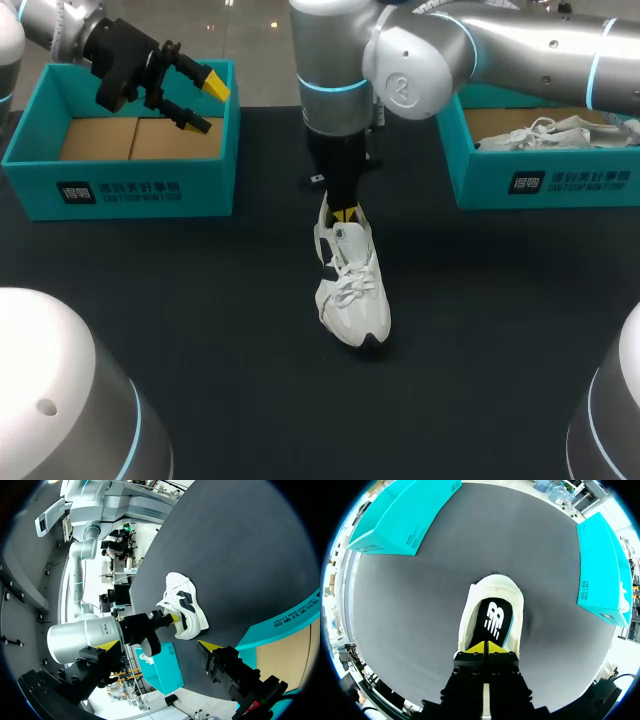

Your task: Take the shoe out of the shoebox, open the shoe tongue, remove and reinsert the insole, then place the shoe into the shoebox

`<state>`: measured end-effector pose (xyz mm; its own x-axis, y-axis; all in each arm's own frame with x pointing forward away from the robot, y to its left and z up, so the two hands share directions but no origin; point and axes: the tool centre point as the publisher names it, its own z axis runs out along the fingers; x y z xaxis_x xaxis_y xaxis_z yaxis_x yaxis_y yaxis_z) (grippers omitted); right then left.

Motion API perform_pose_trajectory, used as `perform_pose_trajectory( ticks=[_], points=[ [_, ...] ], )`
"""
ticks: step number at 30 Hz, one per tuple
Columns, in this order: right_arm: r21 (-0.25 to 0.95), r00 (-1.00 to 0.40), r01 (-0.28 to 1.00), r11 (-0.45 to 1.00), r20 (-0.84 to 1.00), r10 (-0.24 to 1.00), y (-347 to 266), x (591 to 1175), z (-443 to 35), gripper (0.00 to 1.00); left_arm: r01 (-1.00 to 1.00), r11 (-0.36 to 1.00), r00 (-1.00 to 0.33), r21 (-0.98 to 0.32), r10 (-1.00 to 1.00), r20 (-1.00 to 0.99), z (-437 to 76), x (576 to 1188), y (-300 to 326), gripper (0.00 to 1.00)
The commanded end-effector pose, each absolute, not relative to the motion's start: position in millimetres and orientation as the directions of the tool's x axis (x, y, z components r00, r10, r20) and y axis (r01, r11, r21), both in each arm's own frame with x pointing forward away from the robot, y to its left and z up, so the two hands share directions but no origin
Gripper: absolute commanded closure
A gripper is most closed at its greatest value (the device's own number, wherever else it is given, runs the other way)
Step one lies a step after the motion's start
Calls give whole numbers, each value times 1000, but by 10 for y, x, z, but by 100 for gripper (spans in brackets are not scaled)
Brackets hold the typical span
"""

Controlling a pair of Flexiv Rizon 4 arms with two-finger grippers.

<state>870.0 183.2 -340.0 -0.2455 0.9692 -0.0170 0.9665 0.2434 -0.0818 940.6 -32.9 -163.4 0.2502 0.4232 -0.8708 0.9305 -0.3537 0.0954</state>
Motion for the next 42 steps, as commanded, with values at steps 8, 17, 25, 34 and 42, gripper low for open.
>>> perform_pose_trajectory(
  ticks=[8, 17, 25, 34, 42],
  points=[
    [-202, -174, 964, 172, 6, 985, 1724, 8672, -3541, 100, 930, -356, 252, 95, 424, -870, -1632, 9411, -324, 0],
    [-240, -160, 959, 153, -9, 987, 1754, 8614, -3607, 100, 930, -356, 252, 95, 424, -870, -1632, 9411, -324, 0],
    [-254, -151, 956, 145, -4, 988, 1766, 8598, -3620, 0, 930, -356, 252, 95, 424, -870, -1632, 9411, -324, 0],
    [-265, -152, 953, 147, 0, 988, 1762, 8594, -3647, 0, 930, -356, 252, 95, 424, -870, -1632, 9411, -324, 0],
    [-272, -173, 948, 166, -1, 985, 1798, 8565, -3608, 0, 930, -356, 252, 95, 424, -870, -1632, 9411, -324, 0]
  ],
)
